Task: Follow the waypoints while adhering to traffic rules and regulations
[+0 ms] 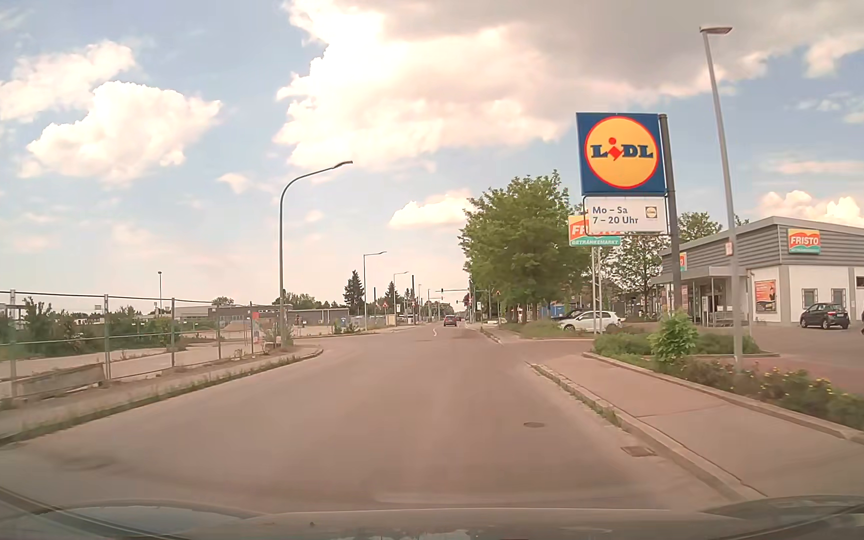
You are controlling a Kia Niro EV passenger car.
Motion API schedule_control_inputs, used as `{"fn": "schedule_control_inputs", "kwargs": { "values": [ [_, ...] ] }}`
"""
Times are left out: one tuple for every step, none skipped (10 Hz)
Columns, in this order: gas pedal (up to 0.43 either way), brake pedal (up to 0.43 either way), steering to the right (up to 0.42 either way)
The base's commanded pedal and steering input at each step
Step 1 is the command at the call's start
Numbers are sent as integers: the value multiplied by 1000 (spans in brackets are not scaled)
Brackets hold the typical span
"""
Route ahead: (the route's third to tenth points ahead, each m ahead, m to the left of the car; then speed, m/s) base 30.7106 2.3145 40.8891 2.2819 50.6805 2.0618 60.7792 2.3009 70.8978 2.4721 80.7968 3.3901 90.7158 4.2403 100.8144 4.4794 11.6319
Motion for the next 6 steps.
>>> {"fn": "schedule_control_inputs", "kwargs": {
  "values": [
    [59, 18, -4],
    [59, 18, -4],
    [59, 18, -4],
    [59, 18, -4],
    [59, 18, -4],
    [59, 18, -3]
  ]
}}
